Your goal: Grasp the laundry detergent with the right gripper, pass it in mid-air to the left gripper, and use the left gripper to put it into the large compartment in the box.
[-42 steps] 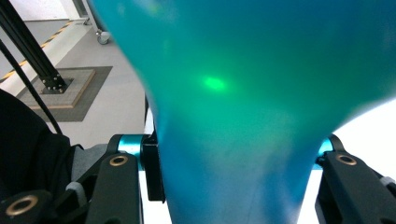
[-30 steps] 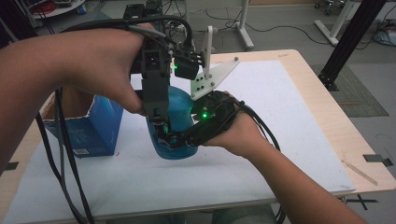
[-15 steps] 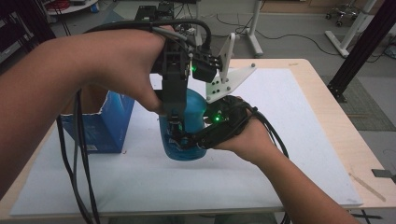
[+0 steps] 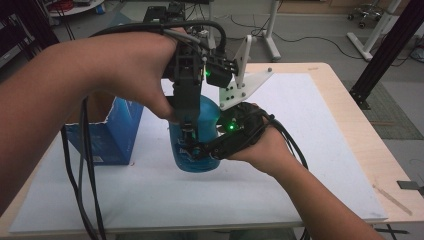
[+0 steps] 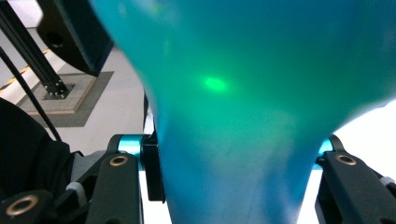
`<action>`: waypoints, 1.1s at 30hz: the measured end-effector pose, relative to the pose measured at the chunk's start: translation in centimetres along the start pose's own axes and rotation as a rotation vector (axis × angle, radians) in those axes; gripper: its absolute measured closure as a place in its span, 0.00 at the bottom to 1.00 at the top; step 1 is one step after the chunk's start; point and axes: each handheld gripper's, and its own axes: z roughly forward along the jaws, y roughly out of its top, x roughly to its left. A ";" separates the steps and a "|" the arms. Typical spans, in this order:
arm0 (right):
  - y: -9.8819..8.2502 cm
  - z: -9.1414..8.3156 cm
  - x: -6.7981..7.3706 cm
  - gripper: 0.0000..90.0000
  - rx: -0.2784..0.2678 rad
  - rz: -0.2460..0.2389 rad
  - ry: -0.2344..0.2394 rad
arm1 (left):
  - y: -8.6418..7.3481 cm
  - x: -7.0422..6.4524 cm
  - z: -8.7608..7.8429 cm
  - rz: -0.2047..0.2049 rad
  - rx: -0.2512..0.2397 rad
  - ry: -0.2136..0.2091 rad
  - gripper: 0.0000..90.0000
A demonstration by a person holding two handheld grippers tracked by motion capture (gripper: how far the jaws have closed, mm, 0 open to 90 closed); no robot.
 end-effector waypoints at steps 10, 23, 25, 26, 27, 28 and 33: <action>0.0 -0.1 -0.1 0.51 -0.004 0.001 -0.001 | 0.2 0.2 0.1 0.008 0.007 0.000 0.23; 0.0 -0.1 -0.1 0.51 -0.011 0.000 0.000 | 0.4 0.2 0.2 0.005 0.008 0.002 0.36; 0.0 -0.1 -0.1 0.51 -0.011 0.001 0.000 | 0.4 0.2 0.2 0.005 0.011 -0.004 0.37; 0.0 -0.1 -0.1 0.51 -0.012 0.002 0.001 | 0.4 0.2 0.2 0.005 0.012 -0.003 0.37; 0.0 -0.1 -0.1 0.51 -0.012 0.001 0.001 | 0.4 0.3 0.2 0.009 0.011 -0.015 0.42; 0.0 -0.1 -0.1 0.51 -0.012 -0.001 0.001 | 0.4 0.3 0.2 0.009 0.011 -0.015 0.42; 0.0 0.0 -0.1 0.51 -0.017 0.000 0.009 | 0.5 0.2 0.2 0.019 0.026 -0.022 0.44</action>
